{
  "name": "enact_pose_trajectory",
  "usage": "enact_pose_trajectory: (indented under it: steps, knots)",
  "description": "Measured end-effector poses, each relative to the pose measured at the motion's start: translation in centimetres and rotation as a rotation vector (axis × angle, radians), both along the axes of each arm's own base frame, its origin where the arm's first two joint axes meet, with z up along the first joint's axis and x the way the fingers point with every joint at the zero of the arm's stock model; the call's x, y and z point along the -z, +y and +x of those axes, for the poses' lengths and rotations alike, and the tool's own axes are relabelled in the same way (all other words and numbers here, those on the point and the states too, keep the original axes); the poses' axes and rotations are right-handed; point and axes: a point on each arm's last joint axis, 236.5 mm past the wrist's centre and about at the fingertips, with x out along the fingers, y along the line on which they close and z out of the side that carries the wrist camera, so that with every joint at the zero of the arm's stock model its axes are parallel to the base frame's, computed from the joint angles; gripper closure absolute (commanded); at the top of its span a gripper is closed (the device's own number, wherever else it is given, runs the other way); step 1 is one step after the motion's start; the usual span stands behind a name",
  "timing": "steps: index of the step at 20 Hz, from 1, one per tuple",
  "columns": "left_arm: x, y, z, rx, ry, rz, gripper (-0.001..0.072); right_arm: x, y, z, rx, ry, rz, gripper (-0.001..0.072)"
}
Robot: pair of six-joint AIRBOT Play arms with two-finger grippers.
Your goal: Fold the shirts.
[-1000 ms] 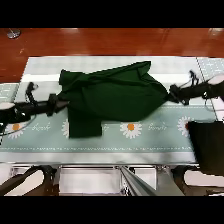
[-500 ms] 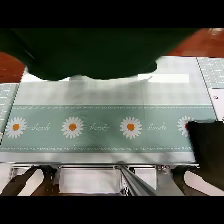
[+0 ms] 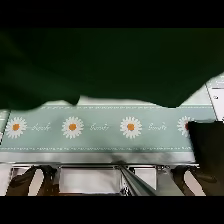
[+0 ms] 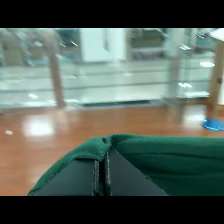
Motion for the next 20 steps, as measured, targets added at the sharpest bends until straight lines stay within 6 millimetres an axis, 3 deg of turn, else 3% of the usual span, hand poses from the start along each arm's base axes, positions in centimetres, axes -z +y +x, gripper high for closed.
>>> enact_pose_trajectory:
  steps: [2, 4, 6, 8, 10, 13, 20]
  knots:
    - [0.5, 0.2, -2.1, -0.017, 0.009, -0.006, 0.0683, 0.5, 0.3, -1.8, 0.006, 0.004, 0.006, 0.0682]
    - [2.5, 1.0, -2.9, -0.043, 0.086, -0.037, 0.0683, 1.5, 0.6, -2.6, 0.004, 0.024, 0.014, 0.0682]
    - [5.8, 1.9, -2.2, -0.068, 0.202, -0.072, 0.0683, 3.4, 0.6, -2.2, 0.0, 0.078, 0.027, 0.0682]
    - [9.3, 2.8, -0.2, -0.087, 0.317, -0.105, 0.0683, 6.5, 0.5, -0.7, -0.012, 0.168, 0.049, 0.0682]
    - [13.9, 3.6, 2.9, -0.092, 0.456, -0.142, 0.0682, 10.3, 0.2, 1.8, -0.024, 0.269, 0.07, 0.0682]
    - [20.2, 4.4, 9.2, -0.078, 0.582, -0.194, 0.0682, 17.0, -0.7, 7.3, -0.041, 0.421, 0.12, 0.0682]
    - [34.7, 2.9, 25.7, 0.01, 0.728, -0.356, 0.0681, 33.4, -2.5, 22.8, -0.071, 0.661, 0.3, 0.0682]
